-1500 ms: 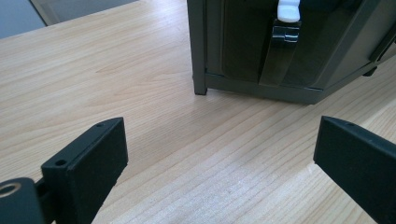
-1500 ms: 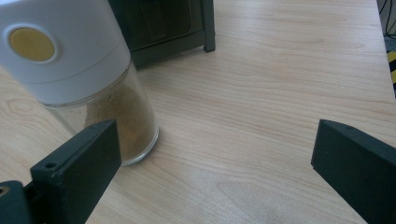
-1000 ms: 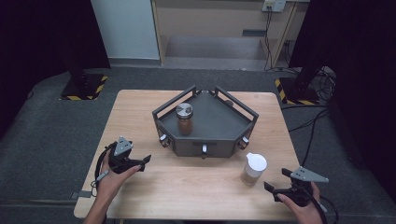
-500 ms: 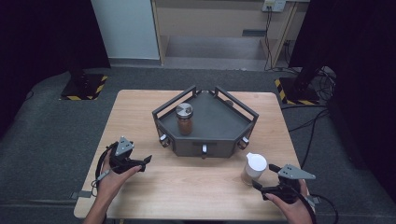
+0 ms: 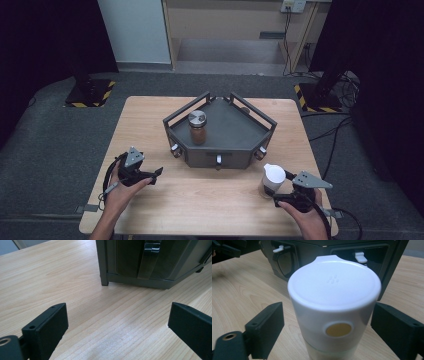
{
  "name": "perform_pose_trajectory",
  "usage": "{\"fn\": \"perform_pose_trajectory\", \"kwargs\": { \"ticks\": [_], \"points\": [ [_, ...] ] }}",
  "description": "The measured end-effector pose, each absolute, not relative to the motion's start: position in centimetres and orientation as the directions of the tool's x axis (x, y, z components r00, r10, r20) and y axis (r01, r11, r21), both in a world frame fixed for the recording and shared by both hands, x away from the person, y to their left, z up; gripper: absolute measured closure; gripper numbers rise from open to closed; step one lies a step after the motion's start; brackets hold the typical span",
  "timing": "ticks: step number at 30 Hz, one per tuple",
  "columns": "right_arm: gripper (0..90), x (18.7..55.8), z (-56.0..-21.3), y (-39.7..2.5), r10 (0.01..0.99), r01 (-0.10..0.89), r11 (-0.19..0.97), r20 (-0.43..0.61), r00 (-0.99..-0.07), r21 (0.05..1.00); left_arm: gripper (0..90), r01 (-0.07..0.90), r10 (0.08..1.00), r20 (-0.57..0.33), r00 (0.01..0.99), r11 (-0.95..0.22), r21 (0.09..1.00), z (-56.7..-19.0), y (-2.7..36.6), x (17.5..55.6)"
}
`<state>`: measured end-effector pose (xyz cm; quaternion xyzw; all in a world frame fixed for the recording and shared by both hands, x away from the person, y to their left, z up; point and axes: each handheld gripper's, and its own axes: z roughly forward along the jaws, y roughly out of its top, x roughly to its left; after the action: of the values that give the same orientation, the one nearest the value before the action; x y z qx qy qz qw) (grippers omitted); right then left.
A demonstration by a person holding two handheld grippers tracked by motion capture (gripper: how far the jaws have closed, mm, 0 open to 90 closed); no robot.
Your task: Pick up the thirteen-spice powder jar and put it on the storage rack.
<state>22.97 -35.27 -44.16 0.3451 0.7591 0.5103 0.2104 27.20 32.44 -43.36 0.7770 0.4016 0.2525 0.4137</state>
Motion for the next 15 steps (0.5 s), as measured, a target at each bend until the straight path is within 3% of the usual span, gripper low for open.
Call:
{"fn": "perform_pose_trajectory", "kwargs": {
  "ticks": [10, 15],
  "points": [
    [29.8, 22.93, -44.01, -34.81, 0.745, 0.284, 0.264, -0.008, -0.667, 0.922, 1.9, 0.414, 0.832, 0.064, 0.551, -0.339, 0.845, -43.38, 32.38, 27.20],
    [30.7, 22.83, -43.91, -34.62, 0.751, 0.285, 0.267, -0.013, -0.660, 0.921, 1.9, 0.415, 0.831, 0.064, 0.553, -0.341, 0.843, -43.41, 32.36, 27.26]
  ]
}}
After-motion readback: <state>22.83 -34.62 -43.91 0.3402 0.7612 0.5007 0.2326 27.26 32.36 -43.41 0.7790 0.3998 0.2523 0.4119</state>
